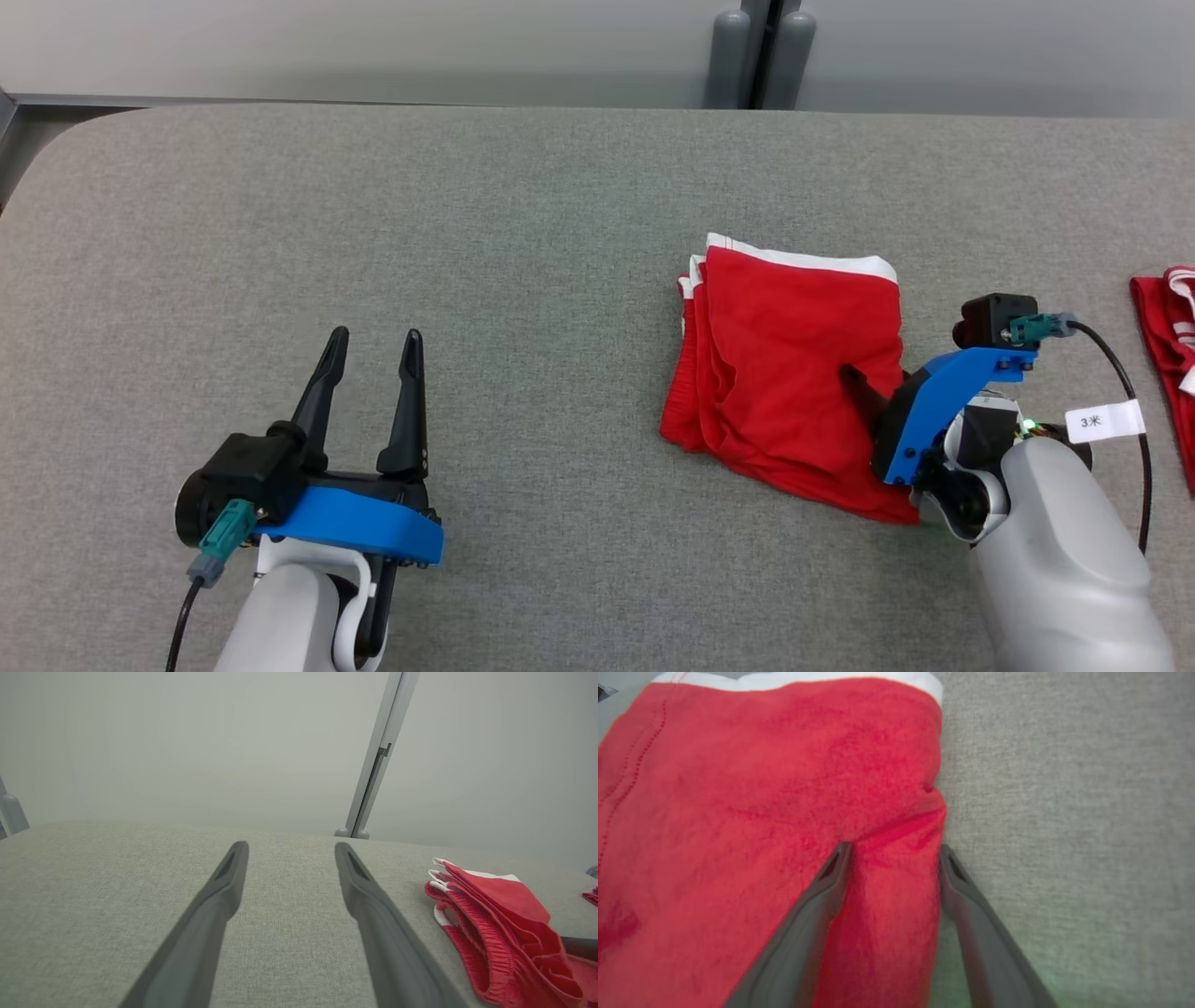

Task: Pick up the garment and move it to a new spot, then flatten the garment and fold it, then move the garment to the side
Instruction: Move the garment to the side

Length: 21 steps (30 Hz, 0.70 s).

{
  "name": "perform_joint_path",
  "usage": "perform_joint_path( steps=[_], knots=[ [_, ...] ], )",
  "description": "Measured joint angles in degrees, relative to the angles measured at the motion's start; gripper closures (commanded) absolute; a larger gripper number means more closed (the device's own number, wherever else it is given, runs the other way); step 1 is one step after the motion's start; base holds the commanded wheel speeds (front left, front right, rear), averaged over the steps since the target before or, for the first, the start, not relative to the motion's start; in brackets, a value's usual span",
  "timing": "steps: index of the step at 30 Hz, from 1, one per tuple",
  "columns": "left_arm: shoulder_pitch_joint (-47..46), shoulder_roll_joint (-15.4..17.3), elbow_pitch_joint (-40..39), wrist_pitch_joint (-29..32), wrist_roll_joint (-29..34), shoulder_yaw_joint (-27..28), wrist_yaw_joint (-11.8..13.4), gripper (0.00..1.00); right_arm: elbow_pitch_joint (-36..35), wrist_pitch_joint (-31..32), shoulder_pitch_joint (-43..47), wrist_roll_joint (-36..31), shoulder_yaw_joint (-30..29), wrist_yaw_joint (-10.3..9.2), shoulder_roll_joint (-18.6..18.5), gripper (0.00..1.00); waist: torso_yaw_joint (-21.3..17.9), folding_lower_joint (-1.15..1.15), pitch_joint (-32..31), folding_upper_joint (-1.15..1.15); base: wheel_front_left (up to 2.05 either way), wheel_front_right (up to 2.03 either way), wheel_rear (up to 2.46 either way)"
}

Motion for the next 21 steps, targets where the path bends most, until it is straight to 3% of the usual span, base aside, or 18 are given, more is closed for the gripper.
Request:
perform_joint_path(
  steps=[2,8,12,15,21],
  knots=[
    [0.0,0.1,0.1,0.0,0.0,0.0,0.0,0.00,1.2,-0.4,-0.8,0.1,1.3,0.00,-0.1,1.00,-0.3,0.00,-0.1,0.00,0.00,0.00,0.00],
    [0.1,0.1,-0.4,0.0,-0.6,0.8,0.0,0.00,1.8,-1.2,-2.6,-1.8,6.6,0.00,0.3,1.00,-2.7,0.00,-0.3,0.00,0.00,0.00,0.00],
    [0.7,0.1,-1.7,0.0,-0.5,2.1,0.0,0.00,-2.6,2.3,-5.0,0.9,13.7,0.00,-0.9,1.00,-5.5,0.00,-0.3,0.00,0.00,0.00,0.00],
    [1.3,-0.2,-2.9,0.0,-0.5,2.4,0.0,0.00,-7.8,6.4,-7.2,3.9,20.4,0.01,-5.5,1.00,-8.4,0.00,-0.2,0.00,0.00,0.00,0.00],
    [1.3,-0.3,-5.5,-0.1,0.2,3.0,0.0,0.00,-20.0,13.7,-11.8,9.0,34.0,0.01,-20.1,1.00,-14.6,0.00,0.9,0.00,0.00,0.00,0.00]
  ],
)
